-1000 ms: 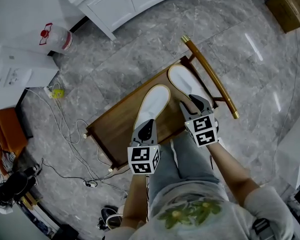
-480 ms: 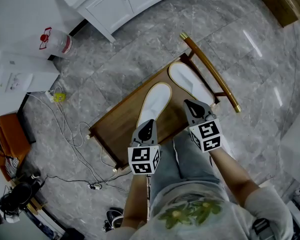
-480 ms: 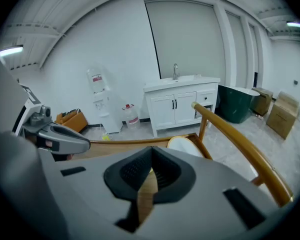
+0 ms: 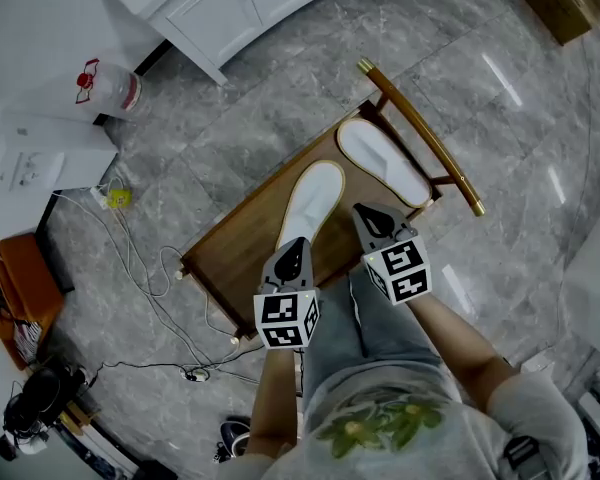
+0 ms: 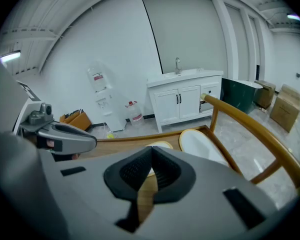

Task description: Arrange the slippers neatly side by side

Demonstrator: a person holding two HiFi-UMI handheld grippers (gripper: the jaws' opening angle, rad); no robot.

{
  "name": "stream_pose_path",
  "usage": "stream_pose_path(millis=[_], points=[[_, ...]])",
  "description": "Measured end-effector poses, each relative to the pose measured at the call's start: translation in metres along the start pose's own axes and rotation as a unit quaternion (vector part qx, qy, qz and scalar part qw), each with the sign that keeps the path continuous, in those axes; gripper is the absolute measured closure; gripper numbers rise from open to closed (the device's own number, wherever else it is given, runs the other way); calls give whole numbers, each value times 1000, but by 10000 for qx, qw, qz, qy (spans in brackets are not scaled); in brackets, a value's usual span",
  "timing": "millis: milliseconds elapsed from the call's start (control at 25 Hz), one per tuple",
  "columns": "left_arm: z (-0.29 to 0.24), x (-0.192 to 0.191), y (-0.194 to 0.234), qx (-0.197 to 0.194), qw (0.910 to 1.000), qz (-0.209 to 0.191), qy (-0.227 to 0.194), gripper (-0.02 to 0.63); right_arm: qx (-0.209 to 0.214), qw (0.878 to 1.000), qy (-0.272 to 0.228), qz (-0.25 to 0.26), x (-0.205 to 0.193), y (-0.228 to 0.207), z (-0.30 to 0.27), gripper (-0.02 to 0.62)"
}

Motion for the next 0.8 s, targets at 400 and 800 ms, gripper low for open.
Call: stream_pose_path(millis=[400,800], points=[[12,-8,16,-18,10000,-4,24,591,156,9997,79,-157,-8,38,-16,588],[19,-10,33,-166,9998,-91,67,591,53,9955,291,-898,-15,65,-29,400]])
Point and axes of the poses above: the fingertips, and each gripper's own axes: z backward along the fingers, y to its left, x out of its top, the point moved 5 cm from there along z, backward along the fingers, and after that the axes turned 7 degrees about -x, right-handed, at the moved point
